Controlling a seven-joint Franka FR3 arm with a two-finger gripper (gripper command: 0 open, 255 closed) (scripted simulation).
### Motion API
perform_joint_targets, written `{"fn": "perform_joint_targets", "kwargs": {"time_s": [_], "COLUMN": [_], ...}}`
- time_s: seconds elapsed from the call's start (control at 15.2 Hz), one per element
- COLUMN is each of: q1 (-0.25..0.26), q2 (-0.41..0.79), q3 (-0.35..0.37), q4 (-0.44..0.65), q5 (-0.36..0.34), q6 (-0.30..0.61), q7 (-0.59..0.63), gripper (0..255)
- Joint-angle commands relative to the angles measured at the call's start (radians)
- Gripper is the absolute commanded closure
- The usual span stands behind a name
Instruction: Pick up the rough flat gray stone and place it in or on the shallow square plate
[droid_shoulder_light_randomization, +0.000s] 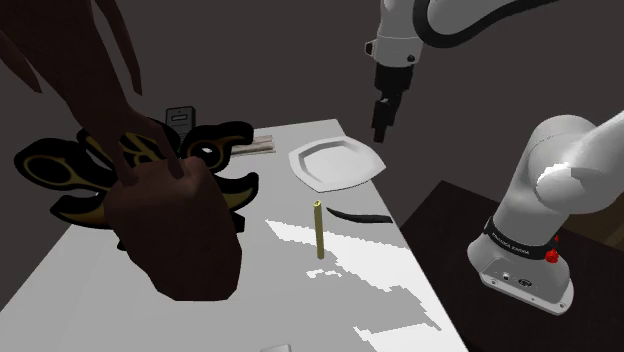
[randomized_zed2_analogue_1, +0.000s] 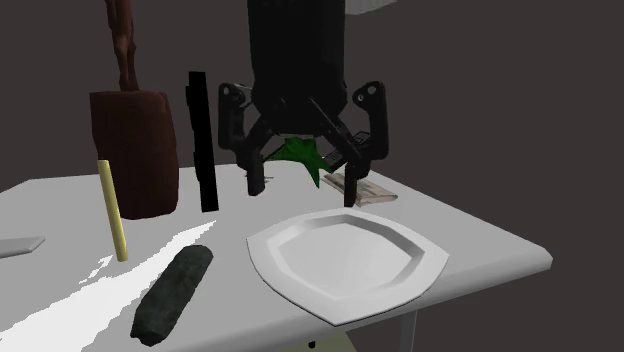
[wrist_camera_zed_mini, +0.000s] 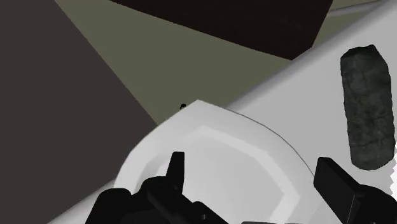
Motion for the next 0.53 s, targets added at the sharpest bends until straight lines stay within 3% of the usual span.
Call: {"fn": "perform_joint_targets", "kwargs": {"time_s": [0.0,0.46], "q1": [0.029,0.131], "q2": [0.031,0.16], "q3": [0.026,0.124], "q4": [-0.009,-0.028], "q5": [0.025,0.108], "q6": [0.038,0.175], "q7": [0.006,0.029], "gripper": [0,0]}}
